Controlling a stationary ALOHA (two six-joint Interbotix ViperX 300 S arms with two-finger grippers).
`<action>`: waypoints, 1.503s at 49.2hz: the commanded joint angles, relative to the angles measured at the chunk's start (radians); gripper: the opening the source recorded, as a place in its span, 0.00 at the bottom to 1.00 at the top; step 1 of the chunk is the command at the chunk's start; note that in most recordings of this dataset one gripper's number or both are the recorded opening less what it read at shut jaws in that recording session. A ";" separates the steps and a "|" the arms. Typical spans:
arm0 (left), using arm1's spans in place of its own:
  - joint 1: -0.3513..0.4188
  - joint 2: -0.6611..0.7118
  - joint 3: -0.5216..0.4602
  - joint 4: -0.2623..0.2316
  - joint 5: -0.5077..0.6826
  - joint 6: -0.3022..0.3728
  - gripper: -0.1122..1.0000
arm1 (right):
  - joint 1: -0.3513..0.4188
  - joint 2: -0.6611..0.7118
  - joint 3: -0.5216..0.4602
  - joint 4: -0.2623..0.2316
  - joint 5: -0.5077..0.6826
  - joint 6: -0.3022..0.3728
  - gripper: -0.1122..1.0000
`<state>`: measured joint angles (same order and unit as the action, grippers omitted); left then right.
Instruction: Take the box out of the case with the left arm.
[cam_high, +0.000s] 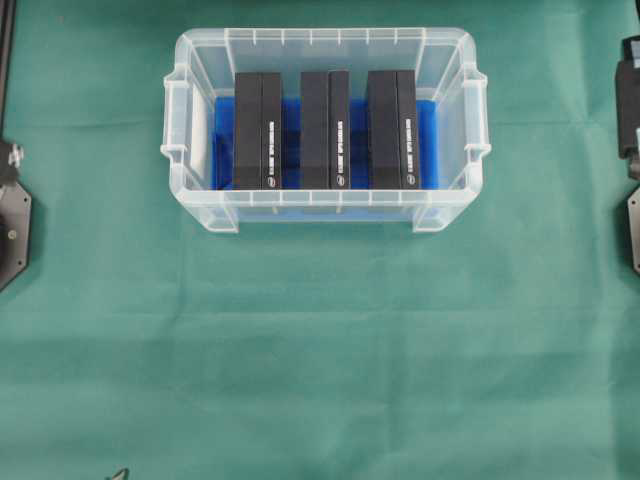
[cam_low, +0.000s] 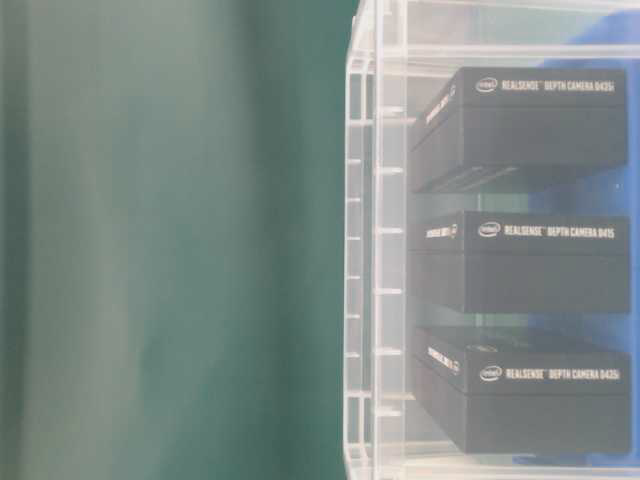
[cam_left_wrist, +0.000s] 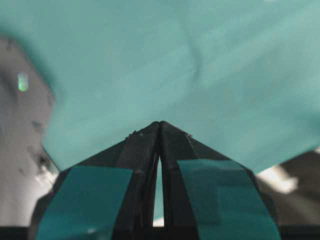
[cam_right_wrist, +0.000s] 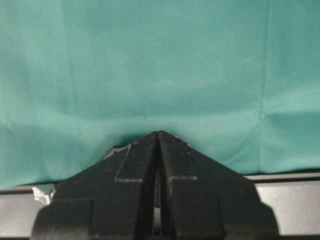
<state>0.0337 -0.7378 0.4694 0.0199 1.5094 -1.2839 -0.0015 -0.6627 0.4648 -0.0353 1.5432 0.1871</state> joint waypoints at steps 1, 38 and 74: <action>0.011 0.009 -0.032 0.003 0.046 -0.110 0.11 | 0.000 0.002 -0.023 -0.002 0.002 0.002 0.10; 0.221 0.064 -0.055 0.012 0.020 0.072 0.13 | 0.000 0.002 -0.023 -0.002 0.003 0.002 0.10; 0.321 0.084 -0.040 -0.009 0.060 0.172 0.73 | 0.000 0.002 -0.021 -0.031 0.003 0.002 0.10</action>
<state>0.3497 -0.6550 0.4387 0.0123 1.5647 -1.1121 -0.0015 -0.6611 0.4663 -0.0629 1.5447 0.1871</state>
